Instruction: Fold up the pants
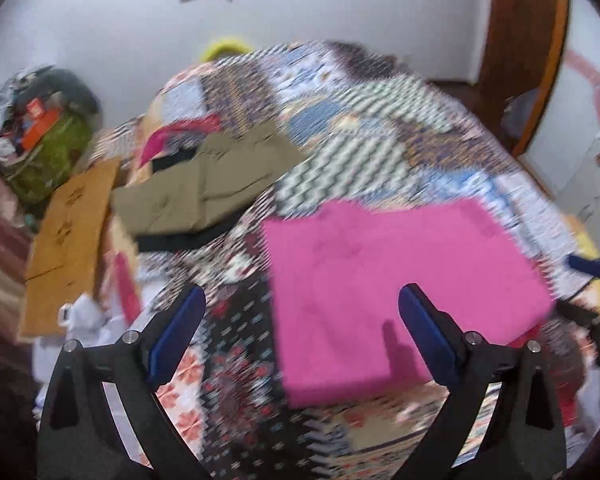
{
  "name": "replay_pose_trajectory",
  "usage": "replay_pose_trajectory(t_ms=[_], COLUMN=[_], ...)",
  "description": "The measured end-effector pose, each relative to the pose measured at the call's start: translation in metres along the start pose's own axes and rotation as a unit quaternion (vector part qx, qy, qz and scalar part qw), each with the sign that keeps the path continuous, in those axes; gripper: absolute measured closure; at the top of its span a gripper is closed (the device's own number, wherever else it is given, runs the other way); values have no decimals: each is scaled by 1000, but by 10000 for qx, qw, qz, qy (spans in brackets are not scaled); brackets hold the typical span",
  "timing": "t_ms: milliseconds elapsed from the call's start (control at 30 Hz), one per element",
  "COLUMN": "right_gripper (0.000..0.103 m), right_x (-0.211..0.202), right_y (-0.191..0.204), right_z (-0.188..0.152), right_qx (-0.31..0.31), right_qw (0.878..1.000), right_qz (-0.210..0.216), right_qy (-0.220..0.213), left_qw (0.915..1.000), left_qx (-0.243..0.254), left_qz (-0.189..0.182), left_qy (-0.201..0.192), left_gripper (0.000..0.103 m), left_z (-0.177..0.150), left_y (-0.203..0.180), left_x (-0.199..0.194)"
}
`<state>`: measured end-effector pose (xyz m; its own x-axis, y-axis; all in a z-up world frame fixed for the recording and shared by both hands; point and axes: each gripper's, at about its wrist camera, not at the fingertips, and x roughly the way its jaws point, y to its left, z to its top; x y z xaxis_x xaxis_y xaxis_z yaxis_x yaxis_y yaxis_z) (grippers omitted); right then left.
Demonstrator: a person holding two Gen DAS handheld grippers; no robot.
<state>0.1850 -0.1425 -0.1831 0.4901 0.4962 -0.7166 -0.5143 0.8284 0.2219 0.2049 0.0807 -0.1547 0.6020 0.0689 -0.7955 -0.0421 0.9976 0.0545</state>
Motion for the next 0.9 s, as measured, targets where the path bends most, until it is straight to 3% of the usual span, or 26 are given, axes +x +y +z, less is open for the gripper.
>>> replay_pose_trajectory(t_ms=[67, 133, 167, 233, 300, 433, 567, 800, 900], right_gripper=[26, 28, 35, 43, 58, 63, 63, 63, 63], right_x=[2, 8, 11, 20, 30, 58, 83, 64, 54], right_y=[6, 12, 16, 23, 27, 34, 31, 27, 24], right_z=[7, 16, 21, 28, 34, 40, 31, 12, 8], right_qx=[-61, -129, -198, -307, -393, -497, -618, -820, -868], right_qw=[9998, 9992, 9985, 9975, 9965, 9949, 9923, 9930, 9934], right_qz=[180, 388, 512, 626, 721, 770, 713, 552, 465], right_qy=[-17, 8, 4, 86, 149, 413, 802, 647, 590], left_qw=[9994, 9983, 9978, 9970, 9957, 9934, 9933, 9937, 9956], left_qx=[-35, -67, -68, -31, 23, 85, 268, 618, 563], left_qz=[-353, -563, -635, -700, -790, -834, -872, -750, -546], left_qy=[-34, 99, 167, 333, 485, 789, 711, 555, 508], left_gripper=[15, 35, 41, 64, 75, 76, 75, 75, 67], left_z=[9, 15, 16, 16, 14, 1, -11, -32, -38], left_y=[-5, -11, -13, -20, -27, -33, -32, -30, -24], left_x=[2, 12, 18, 33, 45, 71, 74, 53, 46])
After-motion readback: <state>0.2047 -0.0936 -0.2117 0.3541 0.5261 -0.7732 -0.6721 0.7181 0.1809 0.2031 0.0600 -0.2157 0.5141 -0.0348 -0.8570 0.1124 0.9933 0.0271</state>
